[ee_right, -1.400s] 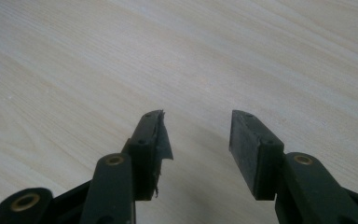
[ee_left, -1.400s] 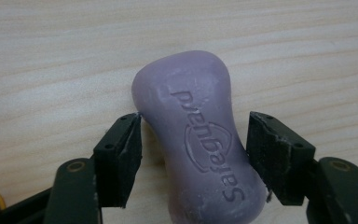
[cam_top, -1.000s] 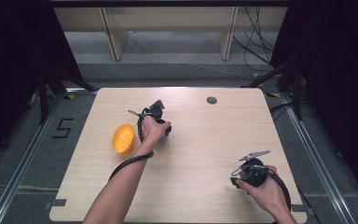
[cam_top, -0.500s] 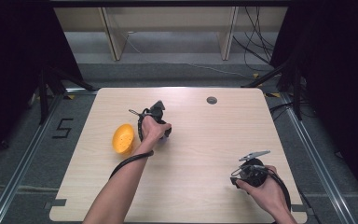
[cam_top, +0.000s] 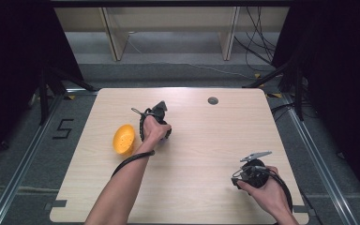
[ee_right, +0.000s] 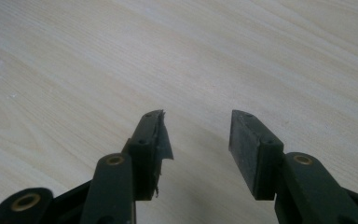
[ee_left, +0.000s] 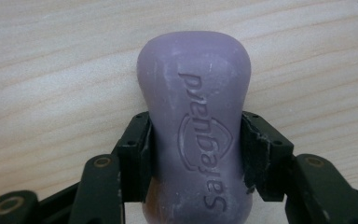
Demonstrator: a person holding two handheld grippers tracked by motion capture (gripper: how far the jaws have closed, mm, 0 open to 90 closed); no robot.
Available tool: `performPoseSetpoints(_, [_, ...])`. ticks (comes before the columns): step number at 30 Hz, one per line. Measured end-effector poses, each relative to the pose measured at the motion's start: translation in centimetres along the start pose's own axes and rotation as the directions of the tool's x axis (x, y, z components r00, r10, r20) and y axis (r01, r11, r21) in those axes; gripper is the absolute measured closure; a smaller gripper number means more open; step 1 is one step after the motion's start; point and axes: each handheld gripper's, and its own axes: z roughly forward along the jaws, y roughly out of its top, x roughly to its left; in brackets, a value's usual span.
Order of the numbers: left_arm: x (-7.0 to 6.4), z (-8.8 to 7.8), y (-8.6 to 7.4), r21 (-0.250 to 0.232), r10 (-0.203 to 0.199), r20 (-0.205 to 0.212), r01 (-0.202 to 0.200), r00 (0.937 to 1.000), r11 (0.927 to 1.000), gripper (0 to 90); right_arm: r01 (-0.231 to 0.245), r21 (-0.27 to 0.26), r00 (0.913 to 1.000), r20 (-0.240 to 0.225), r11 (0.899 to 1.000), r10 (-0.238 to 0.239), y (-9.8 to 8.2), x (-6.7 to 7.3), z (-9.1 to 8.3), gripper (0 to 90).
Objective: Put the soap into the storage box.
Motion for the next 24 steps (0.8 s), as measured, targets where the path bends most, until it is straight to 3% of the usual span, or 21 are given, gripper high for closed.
performPoseSetpoints(3, [-0.1, 0.0, 0.0, -0.010, 0.003, -0.004, -0.003, 1.0000, 0.9999, 48.3, 0.010, -0.012, 0.9999, 0.000, 1.000, -0.010, 0.0, -0.2, 0.1, 55.2])
performPoseSetpoints(5, [0.3, -0.1, 0.0, -0.013, 0.069, -0.009, -0.069, 0.9976, 0.9975, 48.4, 0.006, -0.011, 1.0000, 0.004, 1.000, -0.006, 0.0, -0.2, 0.2, 55.2])
performPoseSetpoints(6, [-0.1, -0.1, -0.2, -0.009, 0.023, 0.003, -0.023, 0.9997, 0.9997, 48.5, 0.005, -0.011, 1.0000, 0.005, 1.000, -0.005, 0.1, -0.2, 0.2, 55.2])
performPoseSetpoints(8, [0.3, -0.2, -0.2, -0.011, 0.086, 0.002, -0.086, 0.9963, 0.9962, 48.5, 0.000, 0.000, 1.0000, -0.001, 1.000, 0.000, 0.0, 0.0, 0.1, 55.2])
performPoseSetpoints(9, [0.3, -0.2, -0.2, -0.010, 0.089, 0.007, -0.089, 0.9960, 0.9960, 48.6, 0.011, -0.005, 0.9999, -0.002, 1.000, -0.011, 0.0, -0.1, 0.2, 55.2])
performPoseSetpoints(11, [0.3, -0.3, -0.2, -0.020, 0.091, 0.006, -0.091, 0.9958, 0.9957, 48.7, 0.011, -0.007, 0.9999, -0.003, 1.000, -0.011, 0.0, -0.1, 0.2, 55.2])
performPoseSetpoints(12, [0.1, -0.3, -0.4, -0.018, 0.054, 0.016, -0.054, 0.9984, 0.9984, 48.7, -0.003, -0.001, 0.9999, -0.010, 1.000, 0.003, 0.1, 0.0, 0.1, 55.2])
performPoseSetpoints(14, [0.0, -0.5, -0.4, -0.020, 0.036, 0.033, -0.036, 0.9988, 0.9992, 48.7, 0.008, -0.011, 0.9999, -0.009, 1.000, -0.008, 0.1, -0.2, 0.2, 55.2])
performPoseSetpoints(15, [0.1, -0.6, -0.4, -0.027, 0.058, 0.034, -0.057, 0.9977, 0.9980, 48.7, 0.007, -0.011, 0.9999, -0.009, 1.000, -0.007, 0.1, -0.2, 0.2, 55.2])
performPoseSetpoints(16, [0.0, -0.7, -0.5, -0.029, 0.043, 0.045, -0.042, 0.9981, 0.9987, 48.7, 0.010, -0.013, 0.9999, -0.010, 1.000, -0.010, 0.1, -0.2, 0.2, 55.2])
performPoseSetpoints(18, [0.2, -0.9, -0.4, -0.028, 0.054, 0.047, -0.052, 0.9974, 0.9982, 48.8, -0.004, -0.007, 1.0000, -0.008, 1.000, 0.004, 0.1, -0.1, 0.1, 55.1])
performPoseSetpoints(19, [0.0, -0.9, -0.5, -0.038, 0.033, 0.054, -0.031, 0.9980, 0.9988, 48.8, -0.006, -0.006, 0.9999, -0.009, 1.000, 0.006, 0.1, -0.1, 0.1, 55.2])
performPoseSetpoints(21, [0.2, -1.3, -0.5, -0.039, 0.066, 0.061, -0.064, 0.9960, 0.9972, 48.8, -0.003, -0.007, 0.9999, -0.011, 1.000, 0.003, 0.1, -0.1, 0.1, 55.2])
performPoseSetpoints(24, [0.2, -1.7, -0.5, -0.054, 0.062, 0.072, -0.059, 0.9955, 0.9968, 48.8, -0.003, -0.012, 0.9999, -0.010, 1.000, 0.003, 0.1, -0.1, 0.0, 55.2])
